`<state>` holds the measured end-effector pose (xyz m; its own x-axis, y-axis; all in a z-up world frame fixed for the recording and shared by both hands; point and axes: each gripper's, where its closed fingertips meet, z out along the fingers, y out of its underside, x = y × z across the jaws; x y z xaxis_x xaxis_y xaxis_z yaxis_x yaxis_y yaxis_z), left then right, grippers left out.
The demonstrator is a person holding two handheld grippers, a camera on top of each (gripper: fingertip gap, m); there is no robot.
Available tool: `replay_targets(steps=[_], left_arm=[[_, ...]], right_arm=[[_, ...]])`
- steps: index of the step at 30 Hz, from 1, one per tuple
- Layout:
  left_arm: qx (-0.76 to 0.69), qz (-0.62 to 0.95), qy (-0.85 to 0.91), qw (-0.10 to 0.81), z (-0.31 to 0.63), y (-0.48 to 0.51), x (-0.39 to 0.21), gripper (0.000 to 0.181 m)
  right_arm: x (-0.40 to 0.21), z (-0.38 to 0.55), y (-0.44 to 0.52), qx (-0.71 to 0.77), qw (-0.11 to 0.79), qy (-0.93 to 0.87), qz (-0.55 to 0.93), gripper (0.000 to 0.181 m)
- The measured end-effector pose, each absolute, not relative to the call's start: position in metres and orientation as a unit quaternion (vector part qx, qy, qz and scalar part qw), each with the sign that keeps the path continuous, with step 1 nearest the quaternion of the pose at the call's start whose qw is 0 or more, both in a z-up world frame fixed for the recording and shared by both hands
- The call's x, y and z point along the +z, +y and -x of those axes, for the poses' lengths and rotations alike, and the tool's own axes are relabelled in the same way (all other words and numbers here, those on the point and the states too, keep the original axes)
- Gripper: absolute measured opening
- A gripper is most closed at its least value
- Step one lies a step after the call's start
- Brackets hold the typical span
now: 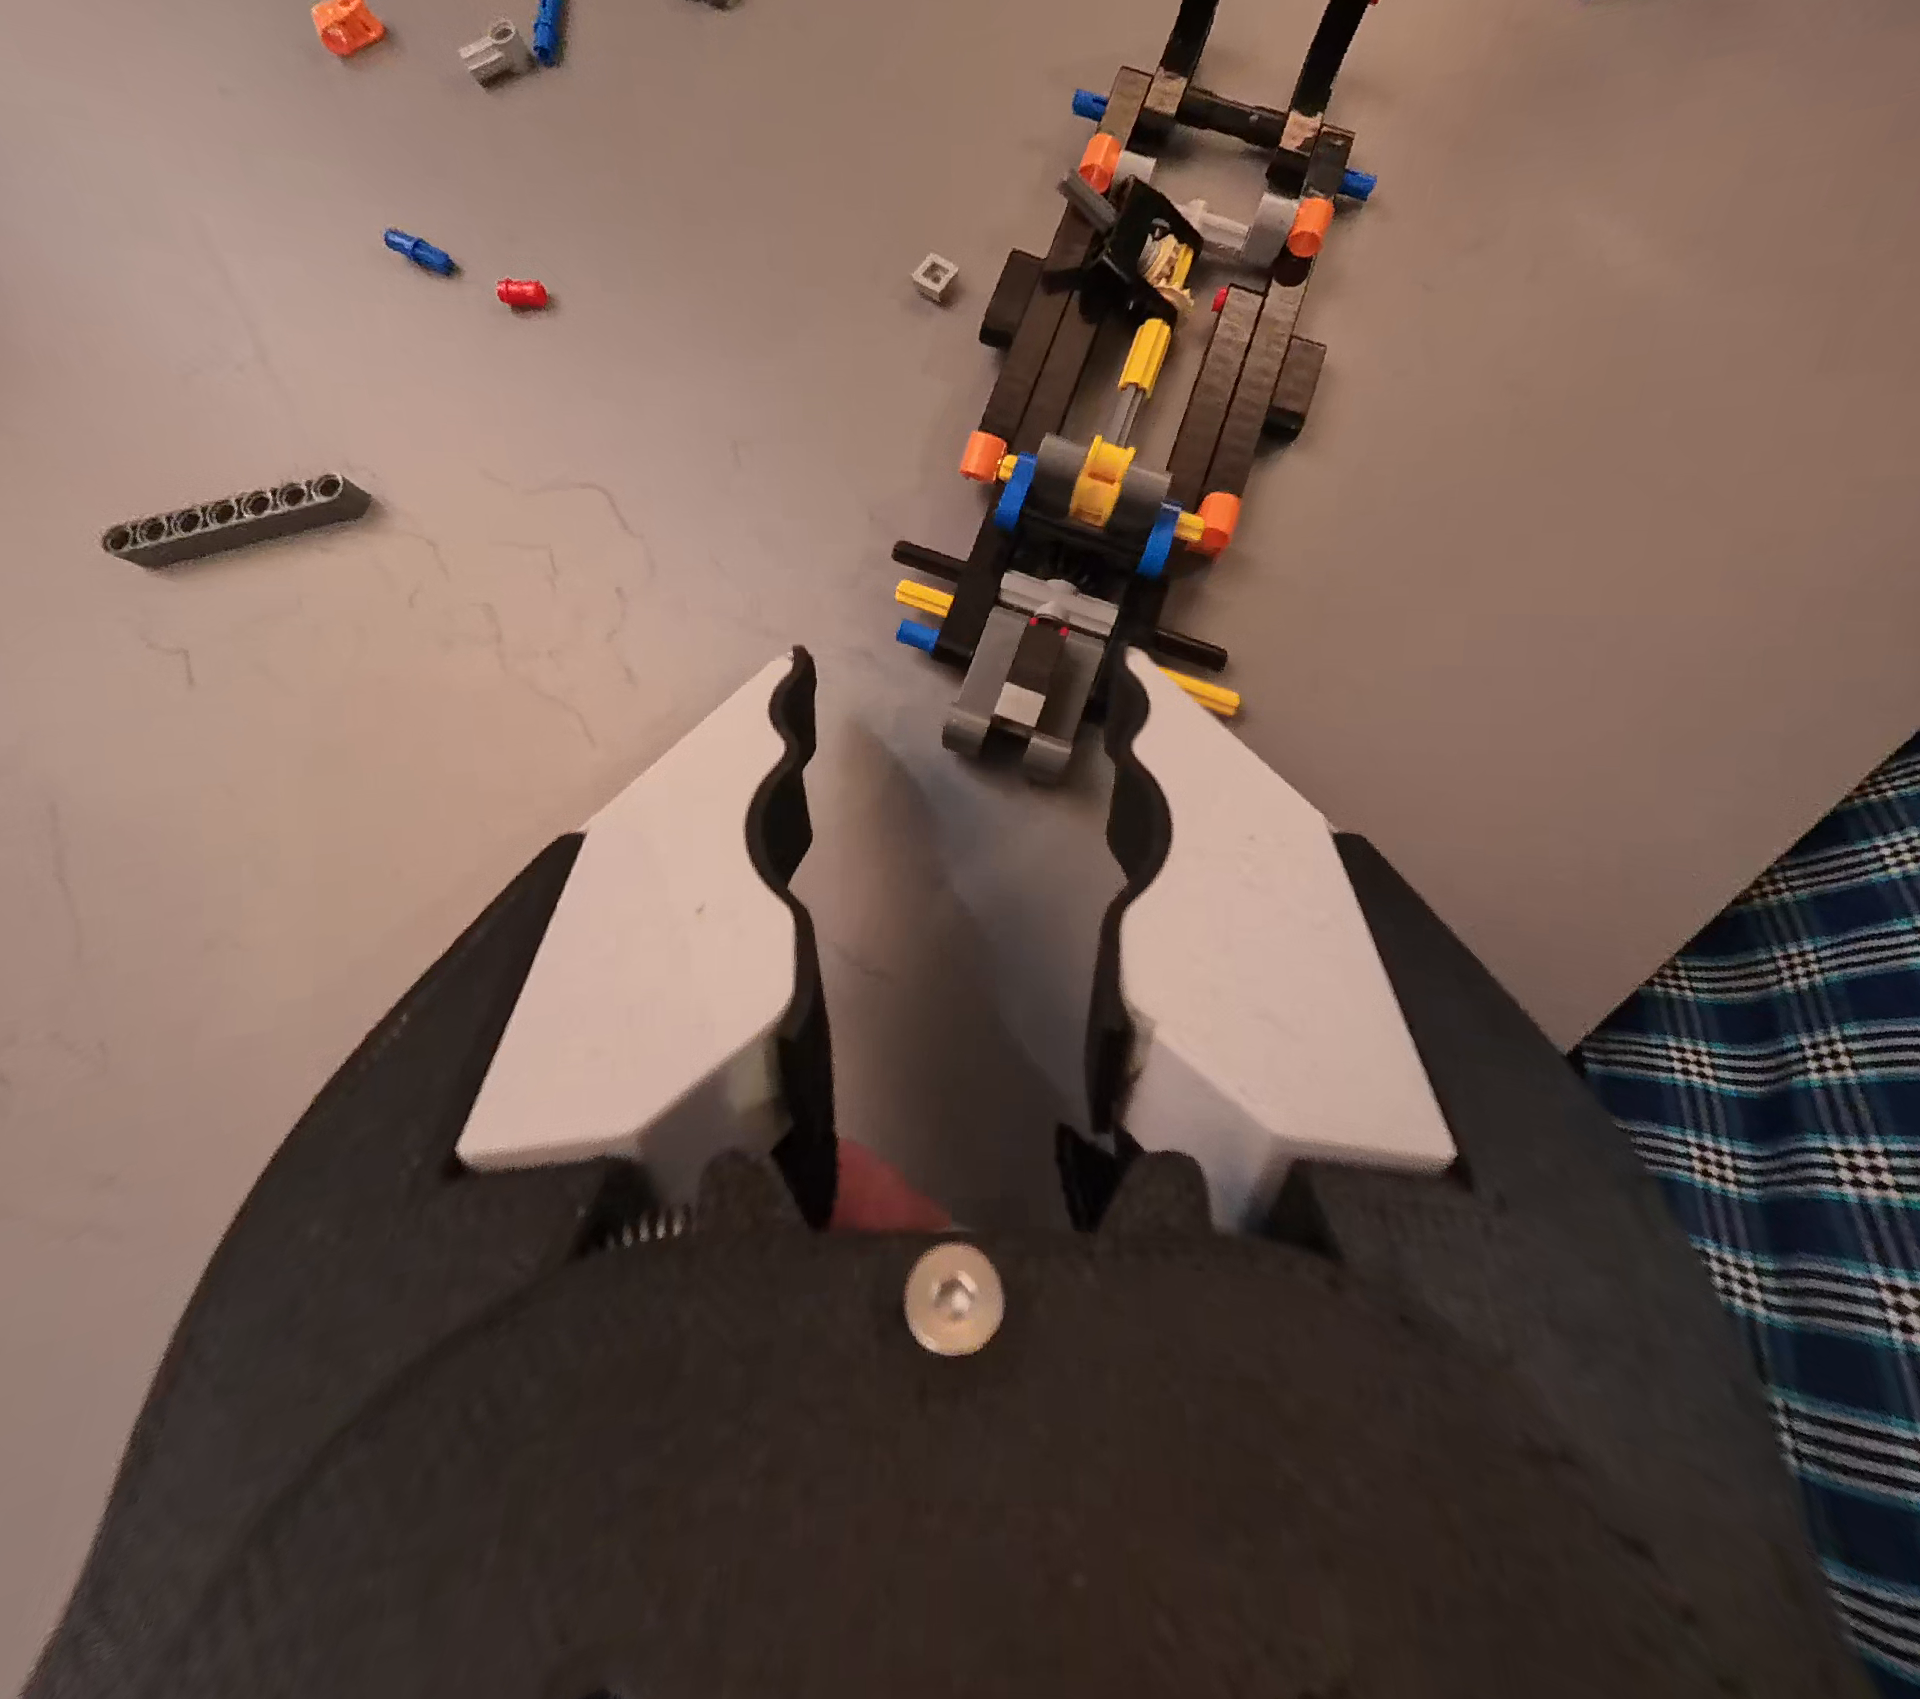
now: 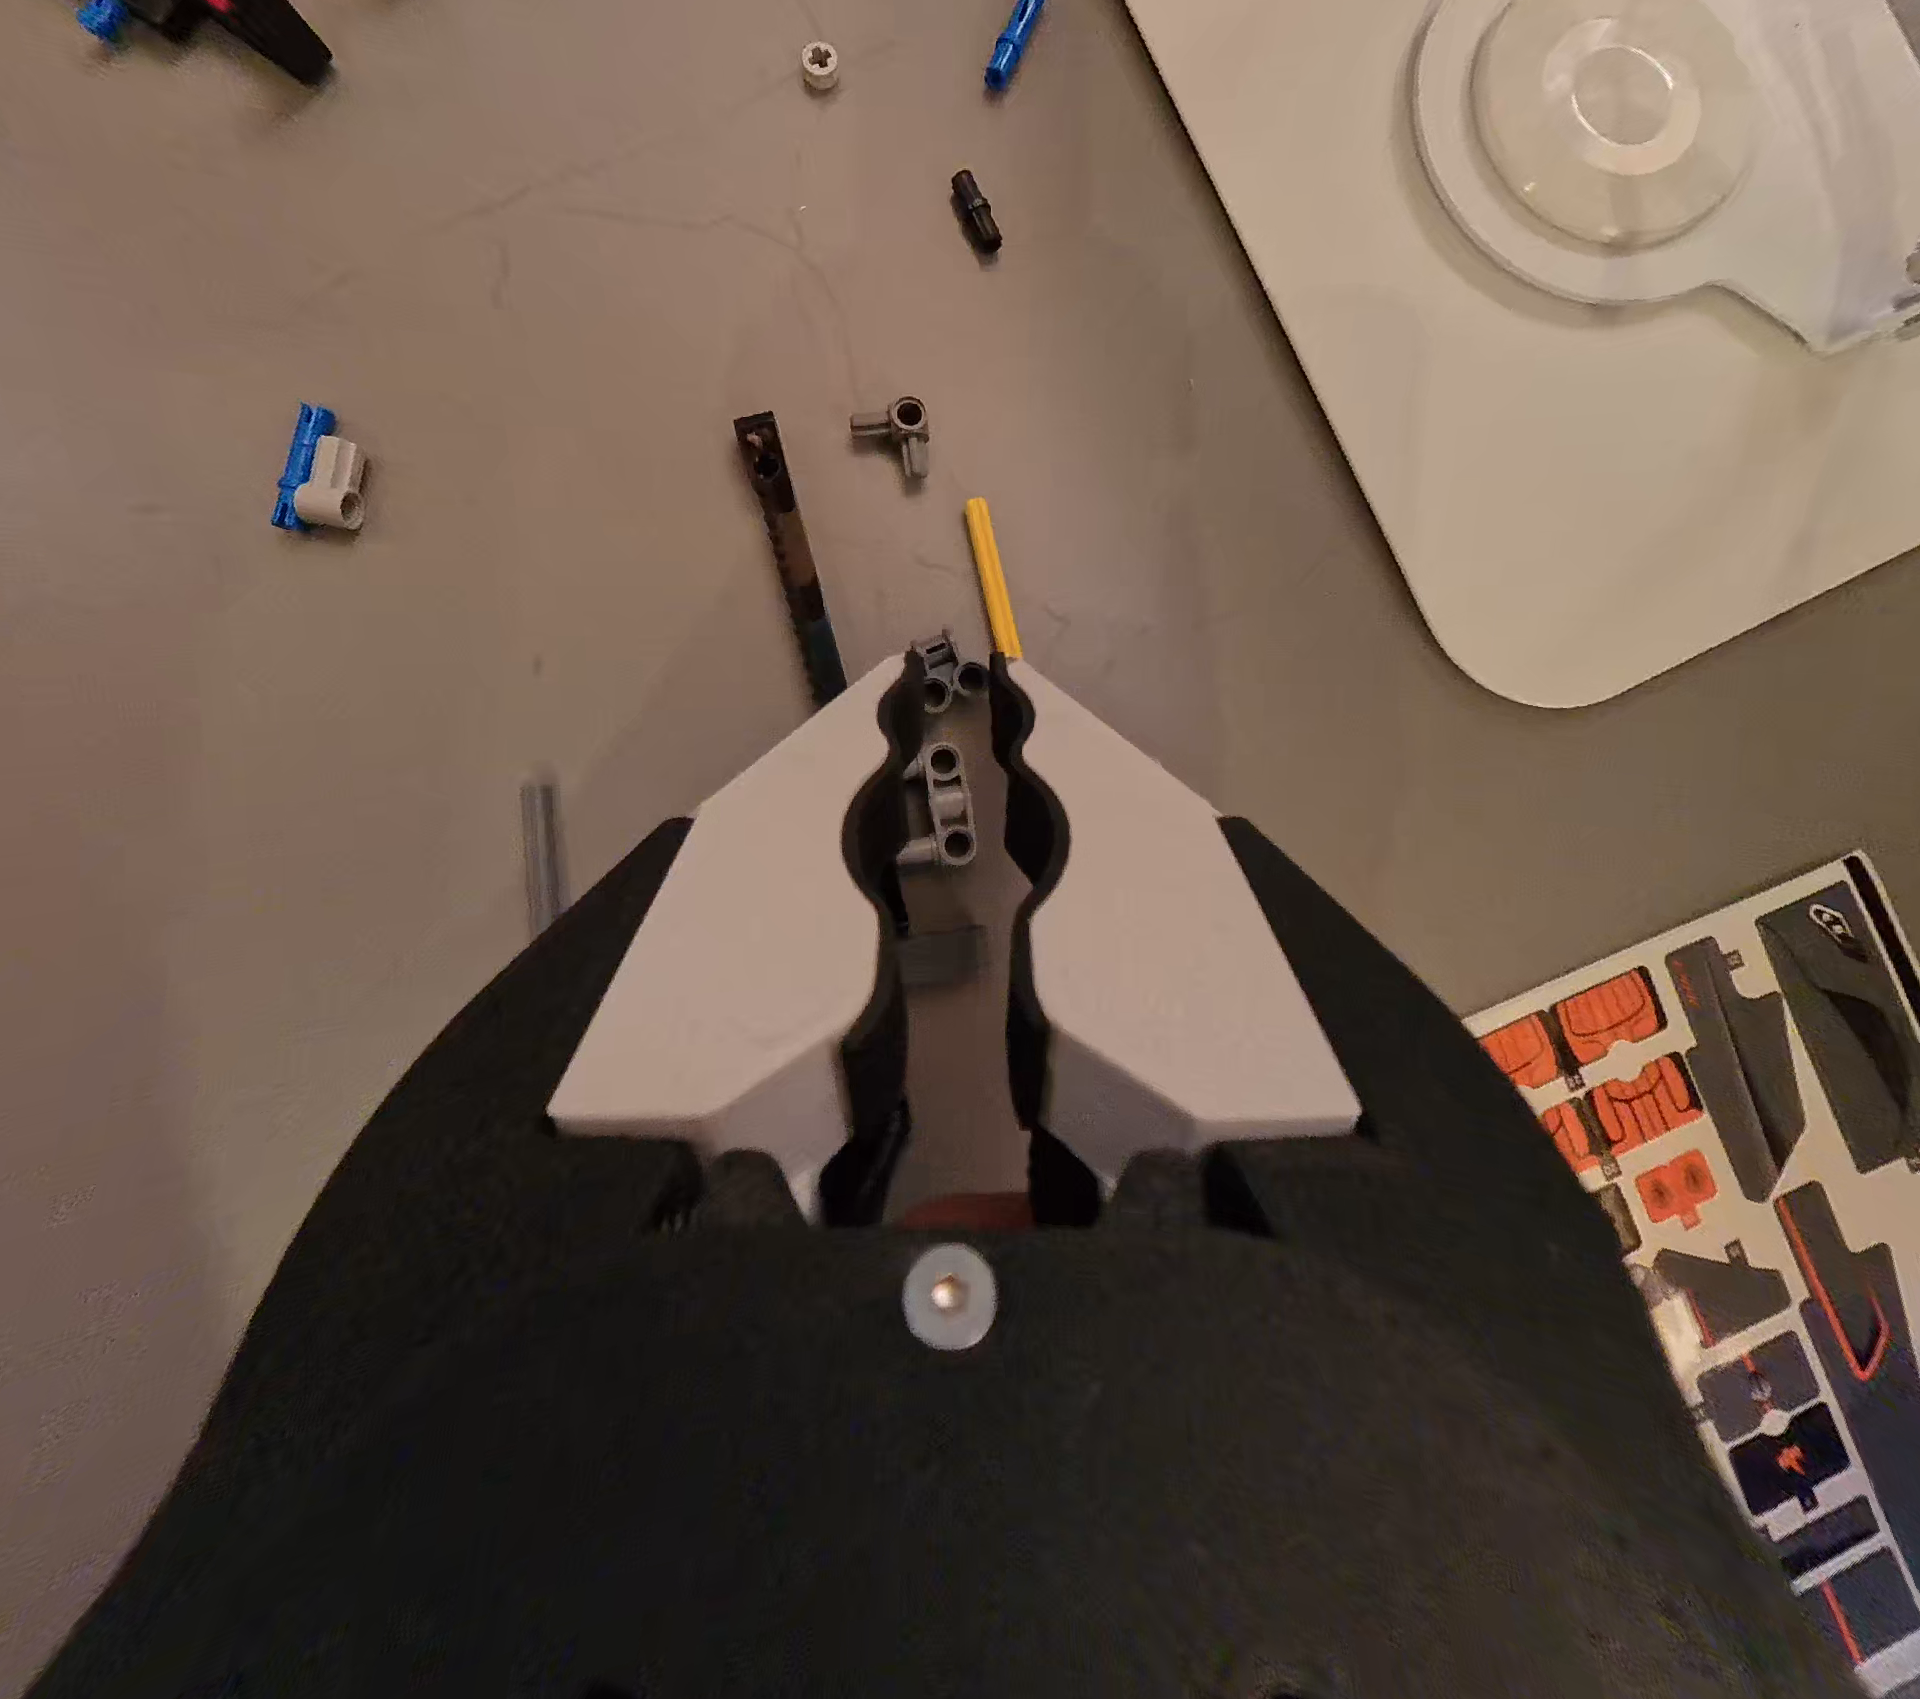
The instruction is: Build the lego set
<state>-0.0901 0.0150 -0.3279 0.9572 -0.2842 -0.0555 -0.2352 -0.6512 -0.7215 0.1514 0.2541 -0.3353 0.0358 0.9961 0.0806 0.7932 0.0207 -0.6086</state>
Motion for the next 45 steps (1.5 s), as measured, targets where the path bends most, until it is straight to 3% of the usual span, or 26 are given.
replay_targets(steps=[14, 25, 31, 45], left_arm=[[-0.03, 0.896, 0.148, 0.418, 0.076, 0.027, -0.308, 0.055], [-0.03, 0.894, 0.154, 0.419, 0.07, 0.028, -0.309, 0.054], [-0.032, 0.892, 0.158, 0.422, 0.066, 0.03, -0.309, 0.054], [-0.037, 0.89, 0.155, 0.427, 0.067, 0.029, -0.309, 0.054]], right_arm=[[-0.332, -0.154, 0.252, 0.212, 0.275, -0.654, 0.672, 0.0], [-0.316, -0.172, 0.253, 0.231, 0.275, -0.645, 0.675, 0.01], [-0.332, -0.149, 0.241, 0.218, 0.243, -0.664, 0.672, 0.028], [-0.342, -0.138, 0.241, 0.213, 0.23, -0.666, 0.677, 0.012]])
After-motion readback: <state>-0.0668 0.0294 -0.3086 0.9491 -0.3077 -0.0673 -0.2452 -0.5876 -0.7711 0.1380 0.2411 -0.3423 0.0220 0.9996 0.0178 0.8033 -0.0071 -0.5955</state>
